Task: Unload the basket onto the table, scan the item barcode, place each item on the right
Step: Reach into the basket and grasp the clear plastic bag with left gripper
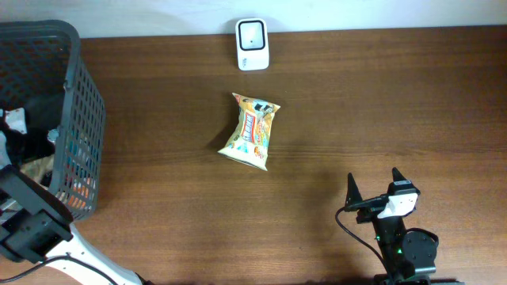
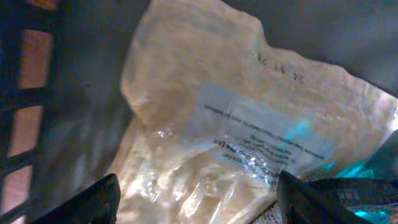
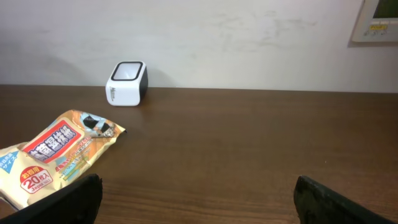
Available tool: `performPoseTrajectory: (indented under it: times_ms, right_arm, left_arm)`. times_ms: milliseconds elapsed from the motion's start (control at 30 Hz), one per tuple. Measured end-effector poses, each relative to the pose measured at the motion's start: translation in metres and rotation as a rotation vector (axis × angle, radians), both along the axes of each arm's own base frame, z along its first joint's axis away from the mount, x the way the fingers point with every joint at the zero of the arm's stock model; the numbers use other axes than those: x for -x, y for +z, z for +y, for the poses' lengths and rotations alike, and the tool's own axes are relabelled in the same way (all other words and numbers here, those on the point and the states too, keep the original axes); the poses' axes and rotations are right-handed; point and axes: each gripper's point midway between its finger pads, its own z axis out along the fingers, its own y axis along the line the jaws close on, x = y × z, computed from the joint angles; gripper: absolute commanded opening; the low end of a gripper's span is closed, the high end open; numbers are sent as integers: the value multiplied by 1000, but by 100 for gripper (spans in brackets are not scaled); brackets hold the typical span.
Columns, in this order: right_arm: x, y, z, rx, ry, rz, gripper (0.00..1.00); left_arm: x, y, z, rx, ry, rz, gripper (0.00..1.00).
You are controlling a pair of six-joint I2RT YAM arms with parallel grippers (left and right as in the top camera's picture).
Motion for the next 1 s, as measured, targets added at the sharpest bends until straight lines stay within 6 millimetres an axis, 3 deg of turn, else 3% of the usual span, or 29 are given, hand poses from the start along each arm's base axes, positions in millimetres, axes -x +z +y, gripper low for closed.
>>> performPoseTrajectory:
  times_ms: [133,367,700,1000]
  right_arm:
    - [0,0,0,0,0,0,98]
    - [0,0,0,0,0,0,98]
    - [0,0,0,1,0,0,98]
    - [0,0,0,0,0,0,98]
  left_arm:
    - [5,-15,-7,22,-25,13,76]
    - [7,-18,-7,15,-42,23,56]
    - [8,-13,-4,-6,-52,26,0]
    - [6,-6,-1,-19,-43,18,0]
